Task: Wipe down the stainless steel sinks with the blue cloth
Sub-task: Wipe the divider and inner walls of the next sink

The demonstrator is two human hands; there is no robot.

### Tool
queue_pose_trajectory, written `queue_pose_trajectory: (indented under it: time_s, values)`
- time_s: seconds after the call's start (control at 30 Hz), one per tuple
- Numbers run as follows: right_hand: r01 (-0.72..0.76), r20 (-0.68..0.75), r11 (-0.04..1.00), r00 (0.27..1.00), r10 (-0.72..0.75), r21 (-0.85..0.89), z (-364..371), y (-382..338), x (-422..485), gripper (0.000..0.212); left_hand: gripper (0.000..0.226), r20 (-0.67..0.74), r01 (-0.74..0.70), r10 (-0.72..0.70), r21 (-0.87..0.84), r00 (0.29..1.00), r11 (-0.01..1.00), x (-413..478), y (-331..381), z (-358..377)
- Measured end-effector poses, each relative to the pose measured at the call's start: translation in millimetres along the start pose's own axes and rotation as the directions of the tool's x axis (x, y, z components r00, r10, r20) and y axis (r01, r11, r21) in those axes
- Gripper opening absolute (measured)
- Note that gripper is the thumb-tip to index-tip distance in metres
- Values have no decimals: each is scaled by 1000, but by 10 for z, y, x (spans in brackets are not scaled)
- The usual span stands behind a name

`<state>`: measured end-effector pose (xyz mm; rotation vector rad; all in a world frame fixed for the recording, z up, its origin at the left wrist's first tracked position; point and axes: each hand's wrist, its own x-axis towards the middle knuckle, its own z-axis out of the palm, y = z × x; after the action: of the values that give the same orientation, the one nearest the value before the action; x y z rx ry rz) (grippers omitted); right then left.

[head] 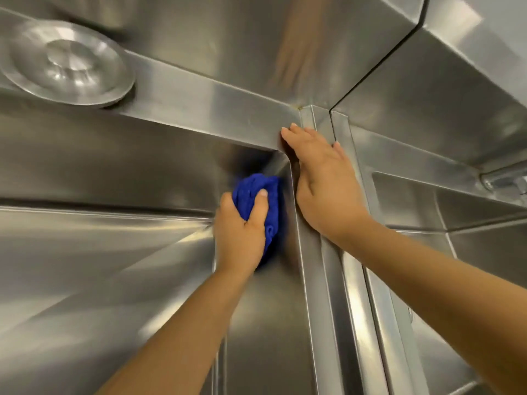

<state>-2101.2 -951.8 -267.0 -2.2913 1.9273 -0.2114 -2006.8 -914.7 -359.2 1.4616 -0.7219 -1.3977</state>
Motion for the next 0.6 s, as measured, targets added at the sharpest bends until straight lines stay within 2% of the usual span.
queue_pose_trajectory:
  time_s: [0.1,0.23,0.33,0.53,0.6]
  values:
    - [-11,3,1000,1000,12,-7,-1,-20,1,58,30,43,119,-119,-15,992,993,109,-136,-33]
    - [-9,-7,1000,1000,9,-11,12,-20,-5,62,16,58,41,-37,-83,998,996,-188,14,-24]
    - [0,-19,1000,1000,0,-25,29,-30,6,62,19,-3,-33,32,-113,999,993,-190,-52,42]
    - [0,-20,1000,1000,-1,-23,19,-12,2,58,23,-67,100,-108,-121,992,988,202,-406,95]
    - [-7,-14,999,1000,7,-31,11,-18,0,56,29,-70,33,-40,-97,997,995,91,-356,84]
